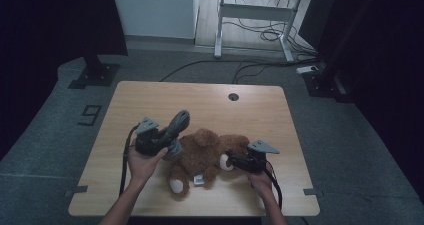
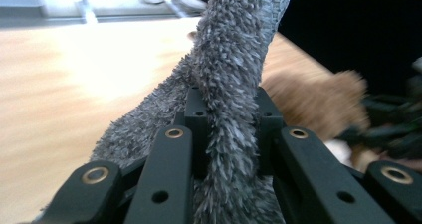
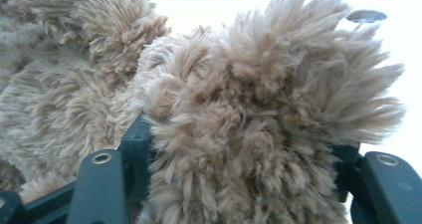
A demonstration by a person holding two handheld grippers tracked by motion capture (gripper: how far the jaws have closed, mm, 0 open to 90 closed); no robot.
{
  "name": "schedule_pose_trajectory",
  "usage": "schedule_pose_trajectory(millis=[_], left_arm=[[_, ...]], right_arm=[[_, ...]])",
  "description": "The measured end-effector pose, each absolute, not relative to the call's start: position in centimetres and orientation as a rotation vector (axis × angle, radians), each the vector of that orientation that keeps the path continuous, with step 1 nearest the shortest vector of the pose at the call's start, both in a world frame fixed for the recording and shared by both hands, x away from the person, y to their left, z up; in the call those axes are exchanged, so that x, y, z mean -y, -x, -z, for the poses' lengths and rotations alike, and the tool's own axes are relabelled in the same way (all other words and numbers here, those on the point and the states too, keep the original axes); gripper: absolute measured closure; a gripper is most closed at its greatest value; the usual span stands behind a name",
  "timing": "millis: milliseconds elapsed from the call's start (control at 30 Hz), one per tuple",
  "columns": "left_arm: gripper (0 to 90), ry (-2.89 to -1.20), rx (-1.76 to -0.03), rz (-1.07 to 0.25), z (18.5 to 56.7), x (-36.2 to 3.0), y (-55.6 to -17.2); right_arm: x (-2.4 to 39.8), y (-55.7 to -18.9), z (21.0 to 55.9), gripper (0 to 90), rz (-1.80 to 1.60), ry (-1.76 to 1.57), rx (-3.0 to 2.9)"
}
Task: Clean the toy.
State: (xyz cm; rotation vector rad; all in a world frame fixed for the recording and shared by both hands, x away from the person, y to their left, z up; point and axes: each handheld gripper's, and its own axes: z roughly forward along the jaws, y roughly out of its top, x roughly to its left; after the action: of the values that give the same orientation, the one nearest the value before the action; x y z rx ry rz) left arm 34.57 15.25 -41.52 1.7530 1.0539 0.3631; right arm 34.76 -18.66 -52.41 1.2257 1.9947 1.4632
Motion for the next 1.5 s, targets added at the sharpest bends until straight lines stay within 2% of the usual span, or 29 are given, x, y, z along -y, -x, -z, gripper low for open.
schedule_pose_trajectory(millis=[200,300,467,633,833,933,1033,1200,1300,1500], left_arm=[[74.8,-1.825,-0.952,-0.388,38.5,-10.0,-36.4],[74.8,-1.866,-0.921,-0.379,38.4,-7.6,-36.9],[74.4,-1.947,-0.892,-0.310,40.4,-3.8,-37.7],[74.1,-1.970,-0.866,-0.240,42.3,-2.1,-37.4],[74.1,-1.993,-0.818,-0.198,42.7,0.1,-36.8],[74.1,-2.114,-0.798,-0.272,44.0,1.8,-36.3],[74.3,-2.151,-0.793,-0.295,44.7,1.9,-36.2],[74.6,-2.114,-0.846,-0.244,44.8,0.8,-36.5],[74.7,-2.091,-0.916,-0.275,44.9,-1.5,-36.9],[75.0,-1.994,-0.972,-0.194,44.4,-5.9,-37.2]], right_arm=[[18.7,-34.8,52.4,35.2,-1.468,-1.227,-1.998],[18.7,-34.8,52.4,35.1,-1.471,-1.228,-1.999],[18.7,-34.8,52.4,35.1,-1.472,-1.226,-1.997],[18.7,-34.8,52.5,35.1,-1.475,-1.229,-1.992],[18.6,-34.8,52.5,35.1,-1.470,-1.233,-1.988],[18.6,-34.8,52.5,35.1,-1.470,-1.235,-1.987],[18.7,-34.9,52.5,35.1,-1.473,-1.245,-1.992],[18.7,-34.9,52.5,35.2,-1.470,-1.240,-1.993],[18.8,-35.0,52.5,35.1,-1.478,-1.243,-1.995],[18.8,-34.9,52.4,35.1,-1.480,-1.232,-1.996]])
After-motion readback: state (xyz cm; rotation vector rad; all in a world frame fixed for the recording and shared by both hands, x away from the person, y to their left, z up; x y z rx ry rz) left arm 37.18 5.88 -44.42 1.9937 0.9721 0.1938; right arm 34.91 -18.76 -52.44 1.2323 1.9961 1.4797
